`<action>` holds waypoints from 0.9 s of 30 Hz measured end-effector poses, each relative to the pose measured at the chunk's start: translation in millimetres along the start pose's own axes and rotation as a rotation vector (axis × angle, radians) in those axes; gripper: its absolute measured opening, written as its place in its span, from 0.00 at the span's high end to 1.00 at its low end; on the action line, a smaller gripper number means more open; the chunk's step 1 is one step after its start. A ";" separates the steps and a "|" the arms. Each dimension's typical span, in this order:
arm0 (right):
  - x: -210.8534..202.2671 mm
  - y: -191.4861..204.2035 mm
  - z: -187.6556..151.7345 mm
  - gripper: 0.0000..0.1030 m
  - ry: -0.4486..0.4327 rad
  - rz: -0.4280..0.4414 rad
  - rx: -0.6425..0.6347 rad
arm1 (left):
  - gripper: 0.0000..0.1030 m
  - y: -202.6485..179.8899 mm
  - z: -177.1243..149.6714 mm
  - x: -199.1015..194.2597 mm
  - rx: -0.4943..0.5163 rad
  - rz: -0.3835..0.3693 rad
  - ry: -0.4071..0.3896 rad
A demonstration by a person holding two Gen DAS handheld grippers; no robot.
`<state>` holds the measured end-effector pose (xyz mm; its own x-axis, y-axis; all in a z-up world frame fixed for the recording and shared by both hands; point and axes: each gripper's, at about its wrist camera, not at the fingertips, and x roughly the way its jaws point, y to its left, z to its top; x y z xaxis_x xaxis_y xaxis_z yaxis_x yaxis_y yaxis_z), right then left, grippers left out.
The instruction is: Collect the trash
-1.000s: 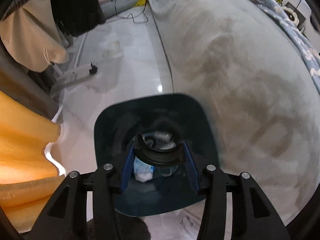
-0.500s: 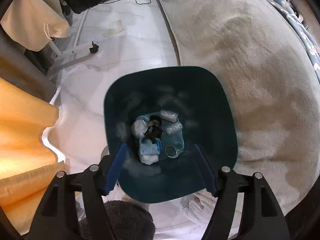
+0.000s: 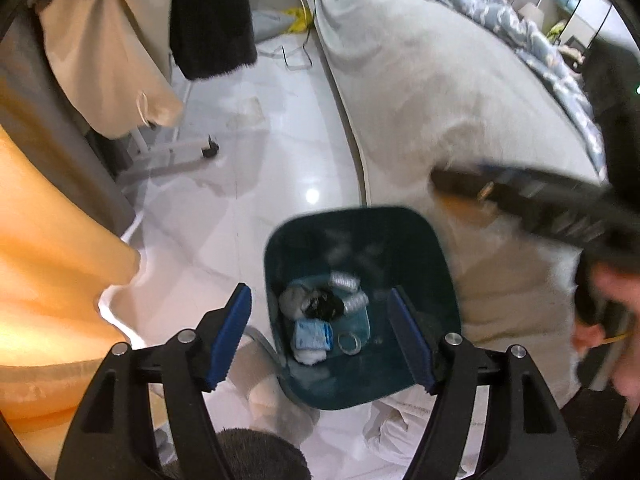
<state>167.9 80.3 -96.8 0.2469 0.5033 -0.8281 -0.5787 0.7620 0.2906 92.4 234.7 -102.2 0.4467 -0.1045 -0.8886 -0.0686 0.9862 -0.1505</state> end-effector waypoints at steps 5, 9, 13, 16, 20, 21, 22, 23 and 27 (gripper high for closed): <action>27.7 0.0 -7.0 0.55 0.063 -0.024 -0.001 | 0.29 15.8 5.0 -29.6 -0.028 -0.007 -0.108; 44.2 2.7 -13.5 0.55 0.101 -0.039 -0.018 | 0.34 24.8 7.9 -49.4 -0.049 -0.003 -0.179; 58.7 6.1 -19.1 0.55 0.140 -0.057 -0.046 | 0.40 30.2 11.0 -68.7 -0.070 -0.009 -0.252; 67.2 7.4 -25.4 0.55 0.174 -0.073 -0.064 | 0.43 29.7 14.7 -83.4 -0.074 -0.012 -0.309; 79.5 8.8 -33.0 0.55 0.211 -0.097 -0.079 | 0.43 28.4 17.3 -101.4 -0.081 -0.026 -0.367; 81.4 9.4 -34.1 0.55 0.216 -0.101 -0.082 | 0.43 27.4 17.3 -105.3 -0.078 -0.024 -0.380; 84.1 9.5 -36.2 0.55 0.226 -0.104 -0.087 | 0.43 27.2 17.7 -108.6 -0.076 -0.023 -0.391; 86.6 10.0 -37.5 0.55 0.232 -0.106 -0.091 | 0.43 26.2 17.4 -112.0 -0.074 -0.023 -0.401; 95.4 8.5 -46.7 0.42 0.263 -0.126 -0.105 | 0.43 24.8 17.4 -119.4 -0.064 -0.021 -0.422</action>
<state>150.2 115.7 -195.6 0.1198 0.2746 -0.9541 -0.6370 0.7584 0.1383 52.8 273.9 7.7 0.7734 -0.0497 -0.6320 -0.1051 0.9731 -0.2052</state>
